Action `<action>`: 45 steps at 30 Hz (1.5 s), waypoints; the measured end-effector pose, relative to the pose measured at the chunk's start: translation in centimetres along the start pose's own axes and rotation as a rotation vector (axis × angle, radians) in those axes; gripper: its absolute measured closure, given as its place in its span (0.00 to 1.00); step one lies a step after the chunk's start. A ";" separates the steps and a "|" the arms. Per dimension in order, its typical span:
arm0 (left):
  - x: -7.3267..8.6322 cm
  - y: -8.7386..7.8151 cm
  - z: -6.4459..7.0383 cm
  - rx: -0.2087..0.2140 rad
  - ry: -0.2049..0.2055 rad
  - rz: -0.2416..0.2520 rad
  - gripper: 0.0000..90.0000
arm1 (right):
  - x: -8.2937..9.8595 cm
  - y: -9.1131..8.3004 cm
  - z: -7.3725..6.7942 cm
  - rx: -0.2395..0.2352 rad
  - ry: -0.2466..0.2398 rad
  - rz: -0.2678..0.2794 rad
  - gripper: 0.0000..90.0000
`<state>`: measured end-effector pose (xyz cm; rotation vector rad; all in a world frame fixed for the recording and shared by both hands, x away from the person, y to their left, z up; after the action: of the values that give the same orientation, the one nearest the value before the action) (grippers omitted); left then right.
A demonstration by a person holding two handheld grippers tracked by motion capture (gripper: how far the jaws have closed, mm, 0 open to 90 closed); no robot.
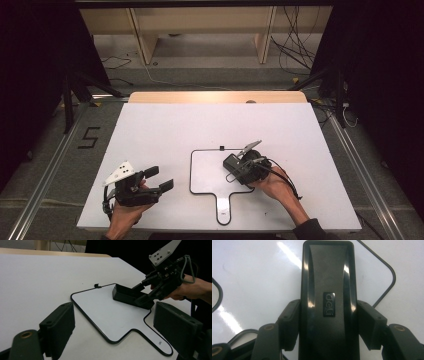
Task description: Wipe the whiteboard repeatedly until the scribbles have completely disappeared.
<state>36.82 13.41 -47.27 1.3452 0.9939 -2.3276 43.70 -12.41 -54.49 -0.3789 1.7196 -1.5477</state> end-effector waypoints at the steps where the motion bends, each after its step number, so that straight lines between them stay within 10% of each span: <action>1: 0.0 0.0 0.0 0.000 0.001 -0.001 0.18 | -0.1 0.0 0.4 0.006 0.011 0.003 0.46; 10: 0.0 0.0 -0.1 0.002 -0.003 0.001 0.18 | -2.1 0.9 4.8 0.075 0.129 0.033 0.46; 22: 0.0 0.0 0.0 0.001 0.001 -0.002 0.18 | -1.3 0.5 1.3 0.018 0.017 -0.018 0.46; 33: -0.1 -0.1 0.0 0.004 -0.004 0.003 0.18 | -3.6 1.6 5.0 0.039 0.135 0.031 0.46; 45: 0.0 -0.1 -0.1 0.001 -0.003 0.000 0.18 | -1.4 0.6 0.4 -0.017 -0.024 -0.014 0.46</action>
<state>36.85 13.51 -47.27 1.3417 0.9920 -2.3301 45.06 -11.65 -54.52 -0.4170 1.7161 -1.5336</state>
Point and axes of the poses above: each handheld gripper's, and its own axes: y roughly forward along the jaws, x roughly out of its underside, z roughly to its right, the point moved 10 cm from there along y, roughly forward along the jaws, and after that the axes turned 8 degrees about -z, right-handed, at the moved point
